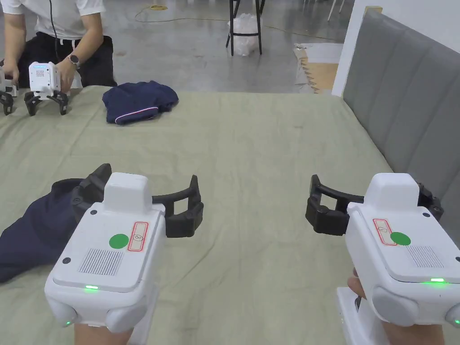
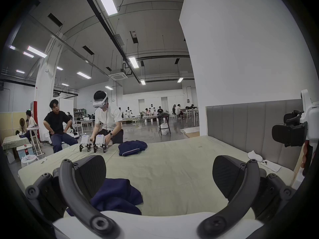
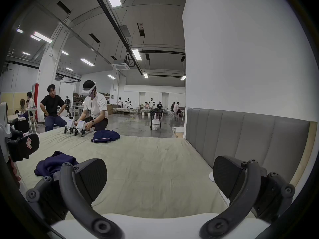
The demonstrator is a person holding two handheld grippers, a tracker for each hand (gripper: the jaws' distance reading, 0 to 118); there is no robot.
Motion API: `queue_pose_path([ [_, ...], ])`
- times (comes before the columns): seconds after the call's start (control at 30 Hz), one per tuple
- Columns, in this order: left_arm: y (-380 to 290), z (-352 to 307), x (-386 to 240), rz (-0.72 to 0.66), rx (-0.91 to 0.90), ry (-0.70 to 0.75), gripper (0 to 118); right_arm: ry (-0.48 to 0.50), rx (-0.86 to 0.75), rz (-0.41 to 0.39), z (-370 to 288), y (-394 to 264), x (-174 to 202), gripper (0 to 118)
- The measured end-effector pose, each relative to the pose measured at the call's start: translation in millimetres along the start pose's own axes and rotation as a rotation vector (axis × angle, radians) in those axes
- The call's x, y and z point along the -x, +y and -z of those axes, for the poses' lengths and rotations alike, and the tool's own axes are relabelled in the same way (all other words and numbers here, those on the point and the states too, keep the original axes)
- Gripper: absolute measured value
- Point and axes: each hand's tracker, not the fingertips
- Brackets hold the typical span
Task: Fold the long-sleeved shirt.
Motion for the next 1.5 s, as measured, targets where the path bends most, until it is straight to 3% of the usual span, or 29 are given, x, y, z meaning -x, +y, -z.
queue_pose_path([
  [1.07,0.7,-5.1,-1.1,0.001,-0.005,-0.017,111,-0.034,-0.005,0.031,-0.9,-0.1,-0.7,118],
  [1.43,1.1,-4.1,-0.1,-0.02,0.002,-0.028,111,-0.031,-0.017,0.007,-2.6,-0.6,0.6,118],
  [1.47,0.9,-4.4,-0.7,-0.022,0.012,-0.023,110,-0.032,-0.011,0.005,-2.7,-0.3,0.8,118],
  [1.5,0.9,-6.0,-0.8,-0.029,0.018,-0.024,98,-0.035,0.003,0.006,-3.0,0.3,1.0,114],
])
